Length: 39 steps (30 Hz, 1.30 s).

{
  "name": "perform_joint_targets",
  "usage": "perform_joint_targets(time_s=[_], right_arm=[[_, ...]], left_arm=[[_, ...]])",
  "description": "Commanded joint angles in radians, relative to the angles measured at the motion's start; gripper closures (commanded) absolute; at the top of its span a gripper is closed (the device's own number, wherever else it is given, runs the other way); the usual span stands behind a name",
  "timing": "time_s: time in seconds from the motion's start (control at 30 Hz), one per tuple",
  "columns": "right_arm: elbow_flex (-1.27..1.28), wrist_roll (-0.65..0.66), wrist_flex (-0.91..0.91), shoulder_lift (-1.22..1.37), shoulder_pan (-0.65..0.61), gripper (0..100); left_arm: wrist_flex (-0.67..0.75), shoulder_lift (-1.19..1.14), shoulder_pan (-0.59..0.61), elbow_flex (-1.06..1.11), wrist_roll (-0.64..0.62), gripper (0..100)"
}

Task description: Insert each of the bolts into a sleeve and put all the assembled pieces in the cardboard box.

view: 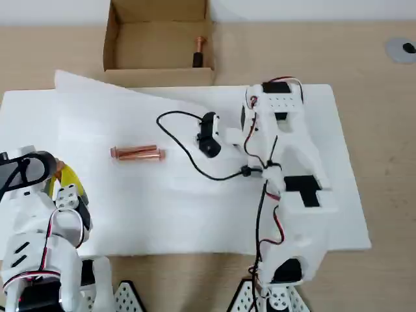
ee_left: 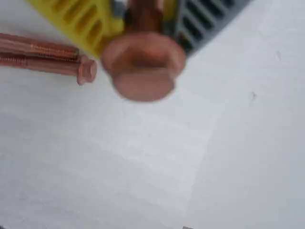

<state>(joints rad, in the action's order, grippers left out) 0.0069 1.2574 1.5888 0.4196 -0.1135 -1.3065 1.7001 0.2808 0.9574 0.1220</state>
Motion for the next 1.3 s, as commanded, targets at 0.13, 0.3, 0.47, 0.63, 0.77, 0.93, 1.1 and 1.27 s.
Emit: perform_joint_targets(time_s=[0.13, 0.3, 0.47, 0.63, 0.77, 0.93, 1.1, 1.27], right_arm=[[0.079, 0.023, -0.002, -0.082, -0.007, 71.5], [0.079, 0.017, -0.003, -0.208, -0.007, 70.1], [0.082, -0.011, -0.041, -0.369, -0.007, 70.1], [0.136, -0.011, -0.083, -0.506, -0.008, 70.1], [0.232, -0.003, -0.081, -0.572, -0.025, 70.1], [0.437, 0.046, -0.138, -0.57, -0.012, 70.1], [0.486, 0.046, -0.262, -0.533, 0.012, 70.1], [0.444, 0.049, -0.334, -0.417, 0.045, 70.0]], left_arm=[[-0.011, -0.004, 0.012, -0.107, 0.009, 99], [-0.011, -0.001, 0.012, -0.107, 0.008, 99], [-0.011, -0.001, 0.012, -0.107, 0.006, 99], [-0.011, -0.001, 0.012, -0.107, 0.006, 99], [-0.011, -0.001, 0.012, -0.106, 0.006, 99], [-0.011, -0.001, 0.012, -0.107, 0.006, 99], [-0.011, -0.001, 0.012, -0.098, 0.006, 99], [-0.011, -0.001, 0.012, -0.101, 0.006, 99]])
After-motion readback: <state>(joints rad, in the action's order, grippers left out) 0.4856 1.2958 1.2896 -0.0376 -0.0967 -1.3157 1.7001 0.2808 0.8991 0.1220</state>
